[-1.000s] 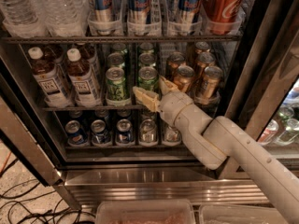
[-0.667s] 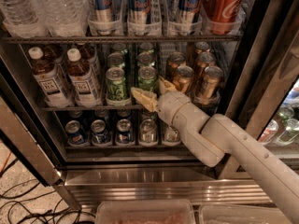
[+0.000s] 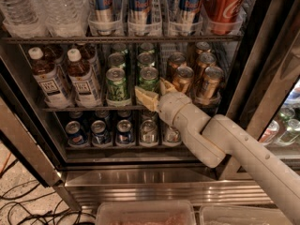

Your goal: Pick green can from middle shelf of fridge

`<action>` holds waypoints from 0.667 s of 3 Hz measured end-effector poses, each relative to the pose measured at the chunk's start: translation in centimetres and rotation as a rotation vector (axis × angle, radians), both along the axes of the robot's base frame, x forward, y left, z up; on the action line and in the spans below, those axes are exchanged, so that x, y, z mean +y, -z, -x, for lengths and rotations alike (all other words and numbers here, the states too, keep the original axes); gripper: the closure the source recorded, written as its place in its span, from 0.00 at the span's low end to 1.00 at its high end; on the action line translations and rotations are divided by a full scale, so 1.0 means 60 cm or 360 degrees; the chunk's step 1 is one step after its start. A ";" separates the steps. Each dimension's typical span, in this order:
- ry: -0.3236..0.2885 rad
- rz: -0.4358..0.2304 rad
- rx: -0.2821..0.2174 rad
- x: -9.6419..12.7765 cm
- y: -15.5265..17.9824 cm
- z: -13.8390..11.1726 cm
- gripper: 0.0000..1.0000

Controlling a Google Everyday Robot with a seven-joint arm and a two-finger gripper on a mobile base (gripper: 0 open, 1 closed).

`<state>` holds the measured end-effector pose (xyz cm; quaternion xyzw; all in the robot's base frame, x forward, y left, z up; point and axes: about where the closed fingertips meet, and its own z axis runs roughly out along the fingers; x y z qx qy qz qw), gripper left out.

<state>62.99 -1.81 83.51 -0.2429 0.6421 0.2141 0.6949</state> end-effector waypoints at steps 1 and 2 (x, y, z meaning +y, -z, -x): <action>0.0000 0.0000 0.0000 0.000 0.000 0.000 0.97; -0.0013 0.0026 -0.0070 0.001 -0.027 0.015 1.00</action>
Offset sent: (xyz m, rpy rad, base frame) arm -0.0218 -0.0030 0.0363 -0.0376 -0.0986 0.0148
